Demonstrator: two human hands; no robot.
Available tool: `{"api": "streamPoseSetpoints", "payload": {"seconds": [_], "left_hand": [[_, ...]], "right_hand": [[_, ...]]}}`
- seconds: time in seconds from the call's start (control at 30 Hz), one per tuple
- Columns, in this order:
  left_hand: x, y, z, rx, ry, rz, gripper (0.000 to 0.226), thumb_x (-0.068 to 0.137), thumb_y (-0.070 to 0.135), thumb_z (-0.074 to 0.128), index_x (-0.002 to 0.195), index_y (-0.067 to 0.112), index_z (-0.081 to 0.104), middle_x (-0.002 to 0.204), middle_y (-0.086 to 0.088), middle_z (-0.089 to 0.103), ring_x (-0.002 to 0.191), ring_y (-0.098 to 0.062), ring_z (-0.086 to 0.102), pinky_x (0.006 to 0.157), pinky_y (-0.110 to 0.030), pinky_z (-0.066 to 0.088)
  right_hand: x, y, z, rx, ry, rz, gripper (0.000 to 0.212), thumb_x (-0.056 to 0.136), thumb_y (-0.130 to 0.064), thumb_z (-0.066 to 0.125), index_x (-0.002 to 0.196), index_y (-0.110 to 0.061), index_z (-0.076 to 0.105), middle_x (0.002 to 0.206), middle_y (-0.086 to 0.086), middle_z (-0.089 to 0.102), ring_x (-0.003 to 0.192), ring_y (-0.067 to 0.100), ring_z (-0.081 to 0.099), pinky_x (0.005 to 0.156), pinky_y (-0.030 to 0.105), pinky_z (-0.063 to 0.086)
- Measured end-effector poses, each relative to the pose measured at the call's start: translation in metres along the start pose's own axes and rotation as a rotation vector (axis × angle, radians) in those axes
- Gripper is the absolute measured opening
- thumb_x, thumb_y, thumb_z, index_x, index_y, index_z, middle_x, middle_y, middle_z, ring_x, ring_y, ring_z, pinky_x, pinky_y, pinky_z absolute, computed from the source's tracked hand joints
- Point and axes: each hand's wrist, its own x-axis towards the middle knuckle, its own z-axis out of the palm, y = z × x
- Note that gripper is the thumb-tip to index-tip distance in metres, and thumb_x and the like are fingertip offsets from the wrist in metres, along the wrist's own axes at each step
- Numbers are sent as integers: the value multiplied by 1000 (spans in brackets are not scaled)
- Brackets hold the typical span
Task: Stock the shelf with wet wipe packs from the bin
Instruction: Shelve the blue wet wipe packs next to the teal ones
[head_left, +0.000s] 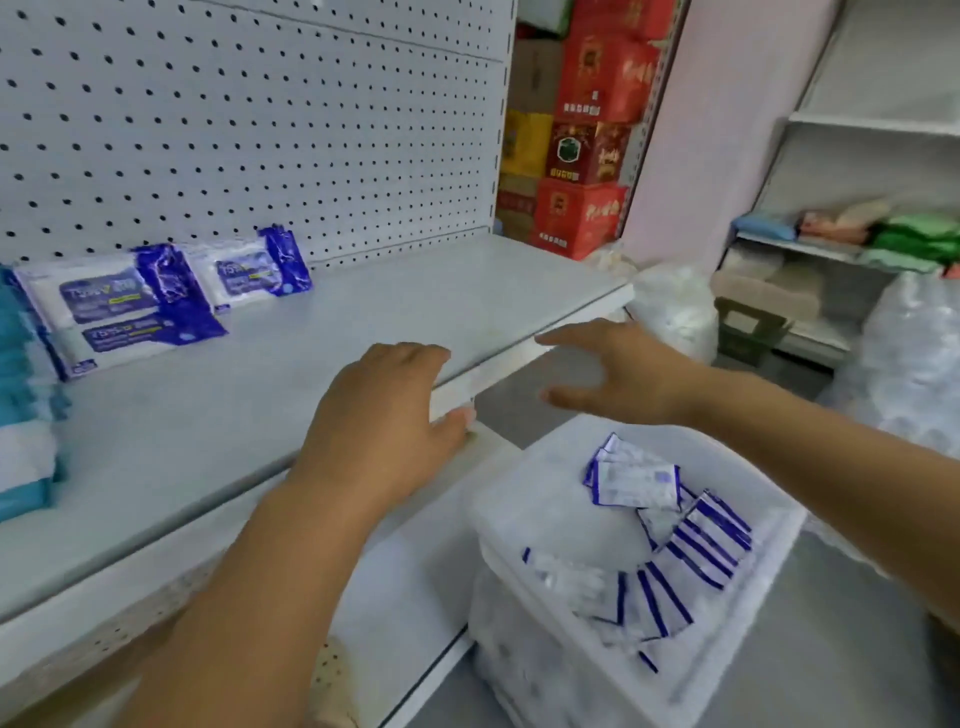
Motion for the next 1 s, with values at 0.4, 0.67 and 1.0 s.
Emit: {"api": "streamPoseSetpoints", "payload": {"seconds": [0.4,0.67,1.0], "left_hand": [[-44,4,136,-84,-384,50,68,94,57,53,151,24,39,158,2,36,145,-17,33,117,-36,30],[-43,-5,177,60,-624,-40,80,93,71,37,158,28,17,168,1,2,154,-17,1,124,-48,8],[-46,-10,195,86,-730,-55,83,91,75,31,158,27,16,167,5,-10,152,-14,-15,123,-51,7]], "right_hand": [[-74,126,103,12,-337,405,70,79,-68,66,140,-35,52,144,-10,53,134,18,48,107,28,36],[-75,123,173,186,-541,431,62,87,-62,64,136,-24,57,136,-9,59,127,12,54,107,26,39],[-65,116,223,143,-721,432,78,77,-57,78,142,-24,49,135,1,54,122,21,53,100,33,43]]}}
